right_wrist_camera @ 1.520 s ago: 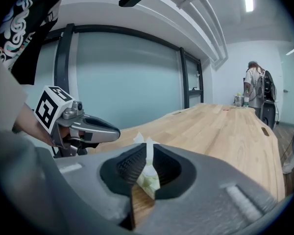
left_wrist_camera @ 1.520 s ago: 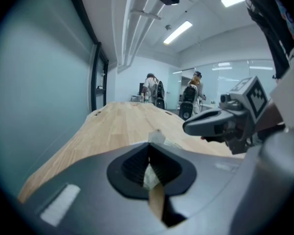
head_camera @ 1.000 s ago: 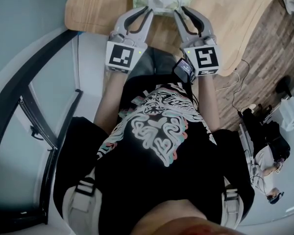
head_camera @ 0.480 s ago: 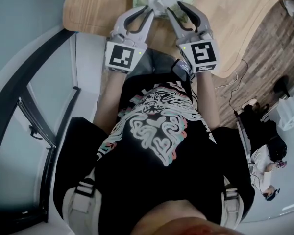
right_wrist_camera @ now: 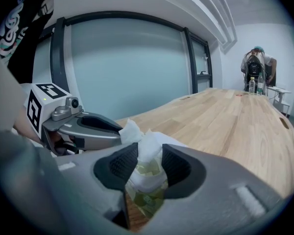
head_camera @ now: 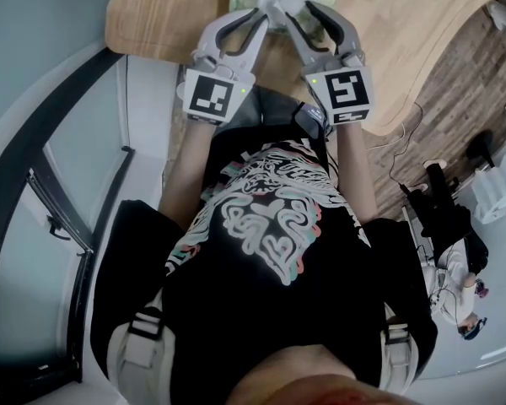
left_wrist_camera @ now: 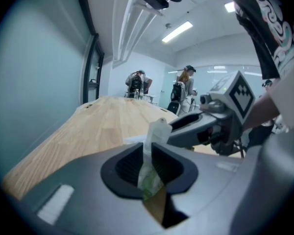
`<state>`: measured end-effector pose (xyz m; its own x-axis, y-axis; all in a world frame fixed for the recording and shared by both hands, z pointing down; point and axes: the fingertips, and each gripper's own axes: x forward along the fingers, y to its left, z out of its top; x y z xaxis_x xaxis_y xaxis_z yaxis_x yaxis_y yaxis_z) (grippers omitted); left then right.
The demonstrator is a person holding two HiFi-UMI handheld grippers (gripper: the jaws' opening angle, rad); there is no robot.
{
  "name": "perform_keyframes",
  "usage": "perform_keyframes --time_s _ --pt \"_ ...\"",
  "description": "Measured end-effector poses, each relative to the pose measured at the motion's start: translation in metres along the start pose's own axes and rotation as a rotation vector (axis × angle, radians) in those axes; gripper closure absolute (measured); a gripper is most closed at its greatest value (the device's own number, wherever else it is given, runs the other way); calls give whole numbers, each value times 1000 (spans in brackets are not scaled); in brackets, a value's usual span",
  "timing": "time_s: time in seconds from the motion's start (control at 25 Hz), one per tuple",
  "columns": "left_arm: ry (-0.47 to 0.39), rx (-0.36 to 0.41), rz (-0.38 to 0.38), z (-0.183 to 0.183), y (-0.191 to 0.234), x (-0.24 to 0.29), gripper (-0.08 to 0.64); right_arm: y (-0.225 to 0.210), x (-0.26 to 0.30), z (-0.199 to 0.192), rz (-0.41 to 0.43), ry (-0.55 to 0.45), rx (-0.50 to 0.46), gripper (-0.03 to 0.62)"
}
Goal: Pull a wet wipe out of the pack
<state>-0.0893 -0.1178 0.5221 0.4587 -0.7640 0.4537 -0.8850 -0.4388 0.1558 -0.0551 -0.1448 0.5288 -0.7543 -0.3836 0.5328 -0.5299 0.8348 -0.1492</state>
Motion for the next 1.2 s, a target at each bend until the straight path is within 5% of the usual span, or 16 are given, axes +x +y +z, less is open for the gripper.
perform_keyframes --time_s 0.16,0.32,1.2 --pt "-16 85 -42 2 -1 0 545 4 2 1 9 20 -27 448" --pt "-17 86 -55 7 -2 0 545 6 3 3 -1 34 -110 578" --pt "43 81 -24 -4 4 -1 574 6 -1 -1 -7 20 -92 584"
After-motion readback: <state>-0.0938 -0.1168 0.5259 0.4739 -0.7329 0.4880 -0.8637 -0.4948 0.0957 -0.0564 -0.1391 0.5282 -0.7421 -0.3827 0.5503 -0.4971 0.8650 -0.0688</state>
